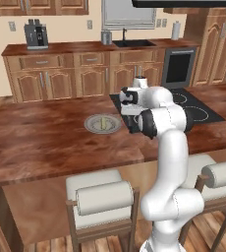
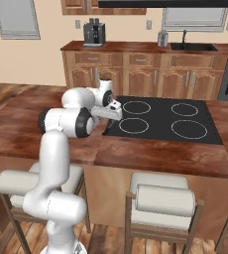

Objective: Retrieve the butter from the fridge and place it on a plate on the dining table. Then retrieve the butter knife by the fridge and place it near the plate.

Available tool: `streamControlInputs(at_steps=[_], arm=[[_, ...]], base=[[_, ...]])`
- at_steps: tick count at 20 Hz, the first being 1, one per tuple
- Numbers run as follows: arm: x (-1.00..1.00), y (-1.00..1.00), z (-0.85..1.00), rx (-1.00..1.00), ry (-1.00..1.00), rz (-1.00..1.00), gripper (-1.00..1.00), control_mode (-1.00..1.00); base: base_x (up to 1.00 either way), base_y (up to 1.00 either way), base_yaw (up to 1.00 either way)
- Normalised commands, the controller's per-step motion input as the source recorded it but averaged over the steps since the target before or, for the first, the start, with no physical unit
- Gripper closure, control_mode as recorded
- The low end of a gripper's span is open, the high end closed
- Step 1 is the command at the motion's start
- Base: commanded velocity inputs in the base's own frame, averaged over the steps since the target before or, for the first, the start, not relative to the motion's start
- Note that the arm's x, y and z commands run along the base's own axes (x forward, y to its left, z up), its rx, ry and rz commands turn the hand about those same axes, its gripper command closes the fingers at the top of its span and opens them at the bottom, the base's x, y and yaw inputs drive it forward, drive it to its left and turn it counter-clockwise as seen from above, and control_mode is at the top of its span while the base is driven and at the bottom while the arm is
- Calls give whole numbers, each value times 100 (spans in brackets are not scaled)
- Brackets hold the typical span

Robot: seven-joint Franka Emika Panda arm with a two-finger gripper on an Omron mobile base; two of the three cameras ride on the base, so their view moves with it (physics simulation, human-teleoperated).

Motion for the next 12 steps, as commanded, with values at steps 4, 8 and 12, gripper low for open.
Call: streamControlInputs(at_steps=[4,8,12], arm=[[-100,2,53,0,7,5,-100,-100],[-100,22,19,0,0,13,-100,-100],[-100,26,32,-1,0,23,-100,-100]], base=[[0,0,0],[0,0,0],[0,0,0]])
